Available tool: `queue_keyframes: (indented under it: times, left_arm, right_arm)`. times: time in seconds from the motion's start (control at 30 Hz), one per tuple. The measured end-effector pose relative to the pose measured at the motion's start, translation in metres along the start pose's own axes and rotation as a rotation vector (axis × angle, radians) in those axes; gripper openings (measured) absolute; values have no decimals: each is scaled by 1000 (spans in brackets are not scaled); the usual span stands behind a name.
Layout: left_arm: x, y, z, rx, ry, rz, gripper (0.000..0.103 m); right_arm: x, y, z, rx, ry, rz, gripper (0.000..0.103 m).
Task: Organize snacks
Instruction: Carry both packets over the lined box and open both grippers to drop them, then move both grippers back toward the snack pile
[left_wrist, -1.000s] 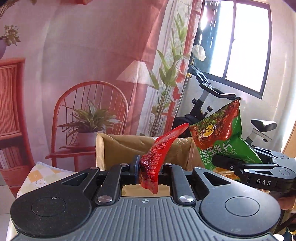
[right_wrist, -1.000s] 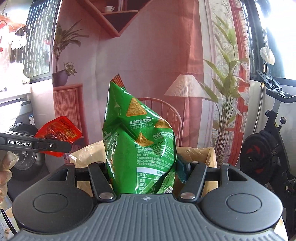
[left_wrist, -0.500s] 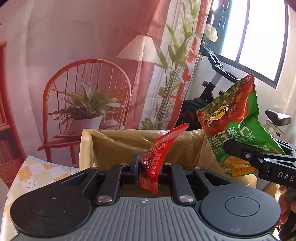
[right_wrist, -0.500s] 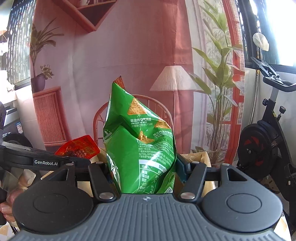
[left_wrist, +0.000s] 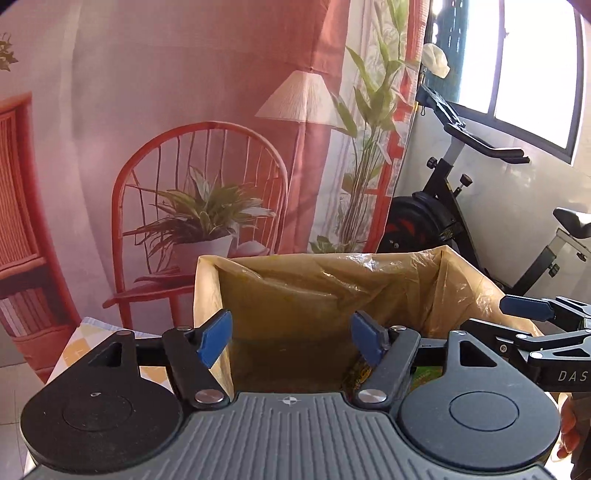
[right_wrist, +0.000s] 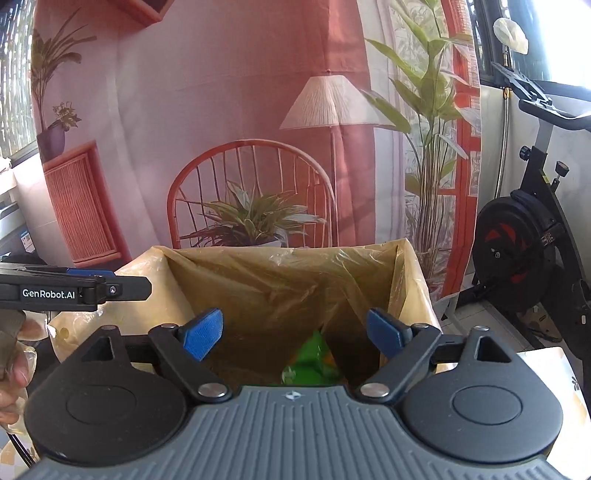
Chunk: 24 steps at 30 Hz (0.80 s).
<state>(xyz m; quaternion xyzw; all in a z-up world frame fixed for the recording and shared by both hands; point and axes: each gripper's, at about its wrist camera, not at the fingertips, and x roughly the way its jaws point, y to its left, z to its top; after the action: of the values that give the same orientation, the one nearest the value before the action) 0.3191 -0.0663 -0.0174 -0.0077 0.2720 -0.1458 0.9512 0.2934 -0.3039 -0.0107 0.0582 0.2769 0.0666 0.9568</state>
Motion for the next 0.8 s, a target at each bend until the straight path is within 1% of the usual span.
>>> queue_keyframes:
  times: [0.07,0.1,0.17,0.23,0.33,0.43,0.53,0.63,0.7,0.8]
  left_arm:
    - [-9,2,-2,-4,-31,-4,87]
    - [-14,3,-3,-4,-47,-4,89]
    - [-22,4,-5,-2,-64,2,94]
    - [-33,6,-8,5,-80,5,94]
    - [-47,9,-12,15,-105,51,95]
    - [-60,10,-19,37,-124,90,95]
    - [-74,8,-26,80,-142,145,95]
    - [-87,6,-34,141,-142,205,95]
    - [-95,7,-39,158,-132,192,95]
    - [-103,17,-49,119,-95,138,95]
  right_arm:
    - [-8,4,-1,1,-20,-6,97]
    - [-12,6,-2,5,-32,-12,102]
    - [-21,11,-4,13,-72,-28,103]
    - [-30,15,-7,25,-99,-34,103]
    - [-42,17,-12,63,-117,-15,103]
    - [-52,17,-16,90,-125,-17,103]
    - [-62,16,-20,119,-139,-40,103]
    - [-71,21,-24,108,-164,-60,103]
    - [-75,26,-27,92,-157,-73,103]
    - [-82,35,-31,93,-162,-62,103]
